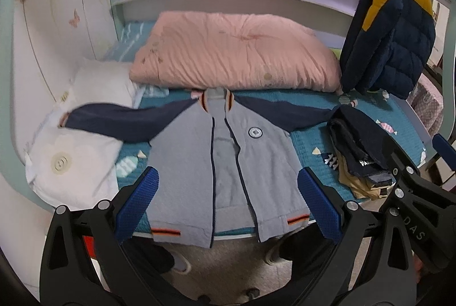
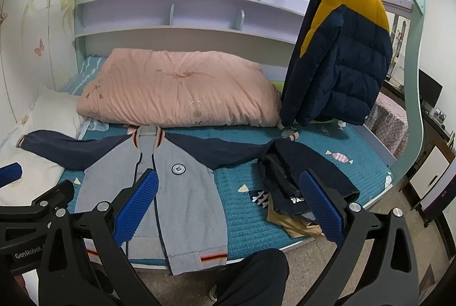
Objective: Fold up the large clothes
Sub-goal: 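Move the left tool to the navy sleeve cuff and grasp it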
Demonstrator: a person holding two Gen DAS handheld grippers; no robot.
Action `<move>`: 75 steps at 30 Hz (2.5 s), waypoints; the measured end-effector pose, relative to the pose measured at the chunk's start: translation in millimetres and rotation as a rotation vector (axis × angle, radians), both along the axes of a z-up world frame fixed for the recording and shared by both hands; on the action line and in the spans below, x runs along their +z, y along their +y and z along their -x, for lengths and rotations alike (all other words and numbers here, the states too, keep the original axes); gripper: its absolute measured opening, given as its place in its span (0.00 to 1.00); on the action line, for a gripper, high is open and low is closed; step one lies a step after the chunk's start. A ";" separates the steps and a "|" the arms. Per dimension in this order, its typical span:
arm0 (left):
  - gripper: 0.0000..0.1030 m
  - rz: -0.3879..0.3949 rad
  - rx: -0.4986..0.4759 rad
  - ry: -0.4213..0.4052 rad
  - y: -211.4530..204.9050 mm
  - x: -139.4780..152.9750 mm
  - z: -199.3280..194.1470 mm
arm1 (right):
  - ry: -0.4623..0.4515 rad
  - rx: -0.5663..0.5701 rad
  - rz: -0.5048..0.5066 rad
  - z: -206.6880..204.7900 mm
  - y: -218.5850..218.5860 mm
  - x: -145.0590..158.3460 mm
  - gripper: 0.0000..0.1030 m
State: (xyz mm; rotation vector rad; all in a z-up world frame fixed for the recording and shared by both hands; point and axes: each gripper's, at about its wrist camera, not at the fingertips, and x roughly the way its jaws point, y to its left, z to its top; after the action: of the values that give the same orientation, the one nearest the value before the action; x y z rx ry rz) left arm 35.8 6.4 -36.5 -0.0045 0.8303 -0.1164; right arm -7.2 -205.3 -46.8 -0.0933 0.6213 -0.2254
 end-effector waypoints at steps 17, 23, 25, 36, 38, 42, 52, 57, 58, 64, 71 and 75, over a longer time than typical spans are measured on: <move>0.95 0.099 0.123 0.157 66.5 -84.5 -81.3 | 0.291 0.107 -0.113 -99.1 41.2 -81.1 0.93; 0.95 0.027 0.238 0.191 112.9 -123.0 -120.5 | 0.361 0.153 -0.194 -150.0 69.8 -118.4 0.93; 0.95 0.008 0.266 0.201 132.0 -135.5 -132.9 | 0.369 0.178 -0.218 -169.5 81.9 -128.8 0.93; 0.95 -0.039 0.391 0.150 279.4 -180.6 -203.8 | 0.444 0.378 -0.444 -290.9 169.5 -182.3 0.83; 0.95 -0.007 0.419 0.154 306.0 -181.1 -213.3 | 0.453 0.422 -0.460 -309.9 188.5 -188.4 0.74; 0.95 0.022 0.490 0.142 356.3 -176.7 -227.0 | 0.479 0.465 -0.466 -346.7 219.6 -204.3 0.52; 0.95 -0.080 0.604 0.151 436.2 -174.0 -268.3 | 0.661 0.405 -0.379 -418.3 273.8 -277.6 0.11; 0.95 -0.095 0.631 0.167 453.8 -183.5 -272.8 | 0.821 0.372 -0.357 -444.3 297.1 -340.9 0.10; 0.95 -0.092 0.641 0.180 458.1 -187.5 -273.3 | 0.881 0.370 -0.341 -448.9 302.2 -362.7 0.10; 0.95 -0.050 0.648 0.230 472.1 -206.1 -274.8 | 0.918 0.409 -0.220 -455.5 318.2 -372.9 0.11; 0.95 0.138 0.675 0.340 498.9 -248.2 -297.9 | 0.925 0.425 -0.199 -459.0 320.0 -376.2 0.11; 0.95 0.145 0.747 0.317 507.3 -257.7 -309.2 | 0.918 0.435 -0.206 -459.8 316.6 -377.1 0.11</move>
State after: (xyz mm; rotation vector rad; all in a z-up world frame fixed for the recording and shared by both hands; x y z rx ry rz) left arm 345.0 513.8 -294.2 -0.4755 1.0860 0.5412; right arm 452.6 111.3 -423.9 -0.1303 1.5077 0.3336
